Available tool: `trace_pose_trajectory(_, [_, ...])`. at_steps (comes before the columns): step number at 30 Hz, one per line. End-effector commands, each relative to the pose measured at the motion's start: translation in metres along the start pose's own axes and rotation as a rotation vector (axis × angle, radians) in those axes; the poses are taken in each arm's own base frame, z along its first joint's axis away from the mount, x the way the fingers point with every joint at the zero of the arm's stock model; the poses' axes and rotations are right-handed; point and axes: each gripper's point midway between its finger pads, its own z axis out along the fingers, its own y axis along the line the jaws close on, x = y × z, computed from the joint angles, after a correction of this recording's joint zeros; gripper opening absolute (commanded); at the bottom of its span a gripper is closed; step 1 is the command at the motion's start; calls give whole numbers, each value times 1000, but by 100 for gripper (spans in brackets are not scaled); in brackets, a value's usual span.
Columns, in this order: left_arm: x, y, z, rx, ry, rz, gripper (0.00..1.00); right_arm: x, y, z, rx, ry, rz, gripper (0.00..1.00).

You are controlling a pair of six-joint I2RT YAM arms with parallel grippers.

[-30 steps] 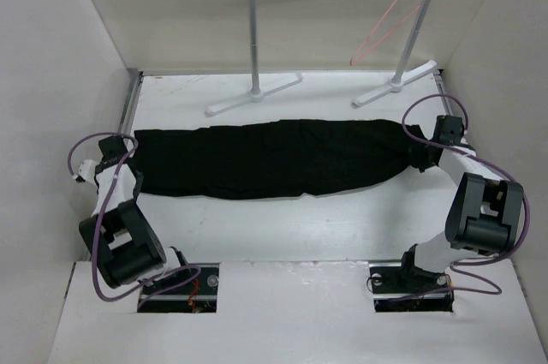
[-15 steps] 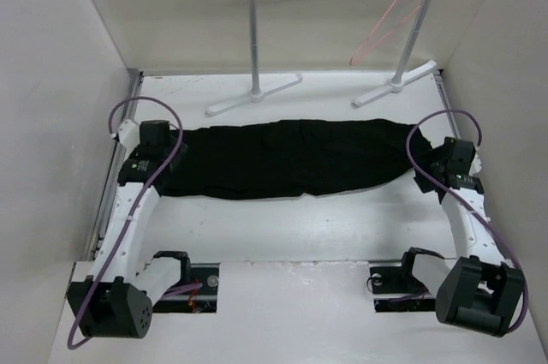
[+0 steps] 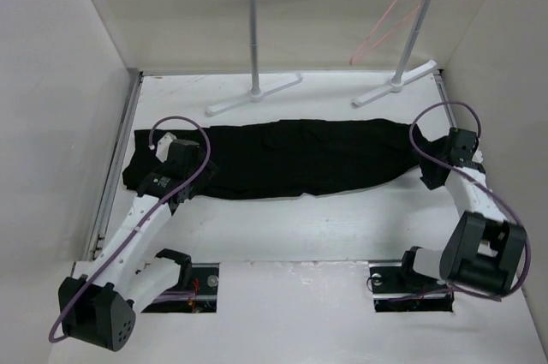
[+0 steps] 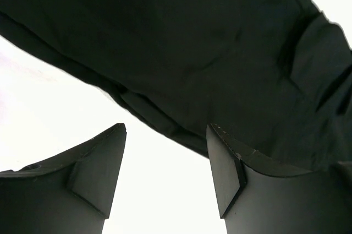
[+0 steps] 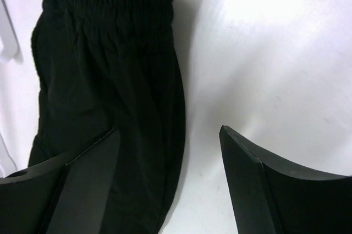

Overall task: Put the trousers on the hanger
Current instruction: Fold the trousers at the center of the board.

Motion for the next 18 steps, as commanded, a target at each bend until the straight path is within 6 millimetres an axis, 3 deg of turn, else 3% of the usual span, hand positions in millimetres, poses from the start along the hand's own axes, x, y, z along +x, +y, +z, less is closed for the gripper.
trace_pose_trajectory(1, [-1,-17,-4,74,-4,-28,58,-27,38,16,-109,-50,-64,79])
trace_pose_trajectory(6, [0,-18,-1,86,-10,-23,58,-18,27,57,-54,10,-38,74])
trace_pose_trajectory(9, [1,-22,10,79,-6,-14,58,-9,19,74,-17,42,-30,60])
trace_pose_trajectory(12, [-3,-28,26,64,-9,-18,58,-6,12,77,9,47,-19,27])
trace_pose_trajectory(14, [-8,-31,39,55,-22,-19,57,-13,6,67,24,10,5,13])
trace_pose_trajectory(18, [-11,-21,68,-4,-18,-37,55,-19,5,63,28,-12,11,12])
